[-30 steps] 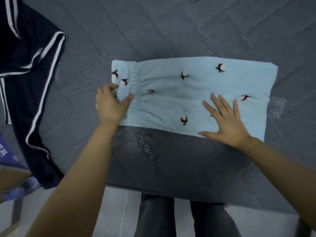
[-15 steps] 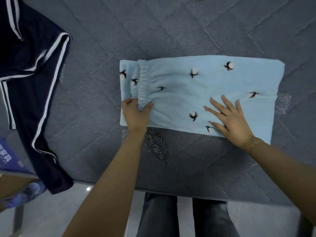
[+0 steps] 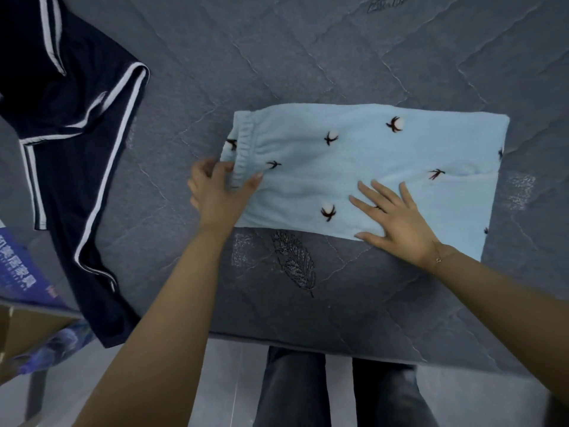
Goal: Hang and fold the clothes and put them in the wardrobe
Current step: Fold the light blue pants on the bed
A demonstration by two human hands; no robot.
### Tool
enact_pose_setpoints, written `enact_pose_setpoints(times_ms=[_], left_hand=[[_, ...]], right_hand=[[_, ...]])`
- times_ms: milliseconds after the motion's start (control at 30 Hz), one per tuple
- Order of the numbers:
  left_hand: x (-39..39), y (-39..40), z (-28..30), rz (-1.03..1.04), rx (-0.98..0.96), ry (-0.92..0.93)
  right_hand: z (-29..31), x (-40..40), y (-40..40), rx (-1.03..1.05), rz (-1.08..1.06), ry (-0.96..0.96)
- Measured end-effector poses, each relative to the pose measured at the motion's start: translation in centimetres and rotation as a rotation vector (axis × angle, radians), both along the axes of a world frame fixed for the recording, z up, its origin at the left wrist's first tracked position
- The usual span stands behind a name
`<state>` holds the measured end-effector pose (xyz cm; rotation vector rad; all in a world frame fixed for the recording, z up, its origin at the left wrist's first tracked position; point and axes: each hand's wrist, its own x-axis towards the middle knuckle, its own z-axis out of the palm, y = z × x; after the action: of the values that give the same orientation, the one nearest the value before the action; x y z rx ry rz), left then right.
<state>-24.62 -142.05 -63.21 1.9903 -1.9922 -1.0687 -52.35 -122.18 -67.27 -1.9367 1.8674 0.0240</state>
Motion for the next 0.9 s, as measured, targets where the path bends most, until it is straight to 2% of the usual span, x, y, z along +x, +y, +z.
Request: enact_pose_setpoints(times_ms=[67,133,200,267,467,567,633,700,767,900], left_hand=[[-1.2,-0.9,0.0,-0.03,0.062,0.093],[-2.0,-1.1,0.5,0.059,0.178,0.335],[-2.2,-0.7,0.8,0.173,0.187,0.553],[-1.8,-0.1,0.7,0.194,0.159,0.563],[-2.0,0.2,-1.0,0.084,0.149,0.072],[-4.5,0.4,0.2,0.02,-0.112,-0.212],[-6.6,1.2,0.9,-0.156,-0.287,-0.297],[-8.5,2.2,0.2,-0.469,-0.366,-0.334],[-9.0,2.2,-1.5,-0.667,-0.388,-0.397],[-7.5,-0.1,-5.5,-0.717,-0.255,-0.626]], right_hand=[[0.1,-0.2,0.3,0.008,0.031,0.033],[0.2,-0.3,0.5,0.004,0.035,0.051],[0.3,-0.3,0.6,-0.009,0.018,0.05],[0.1,0.0,0.9,-0.03,0.001,0.039],[1.1,-0.8,2.2,-0.037,-0.055,-0.087],[2.5,-2.4,2.7,-0.104,-0.129,-0.124],[3.0,-4.0,2.1,-0.188,-0.209,-0.102],[2.8,-5.9,1.0,-0.23,-0.302,-0.051],[1.5,-7.7,0.1,-0.204,-0.389,0.032],[-2.2,-9.8,0.9,-0.113,-0.401,0.142]])
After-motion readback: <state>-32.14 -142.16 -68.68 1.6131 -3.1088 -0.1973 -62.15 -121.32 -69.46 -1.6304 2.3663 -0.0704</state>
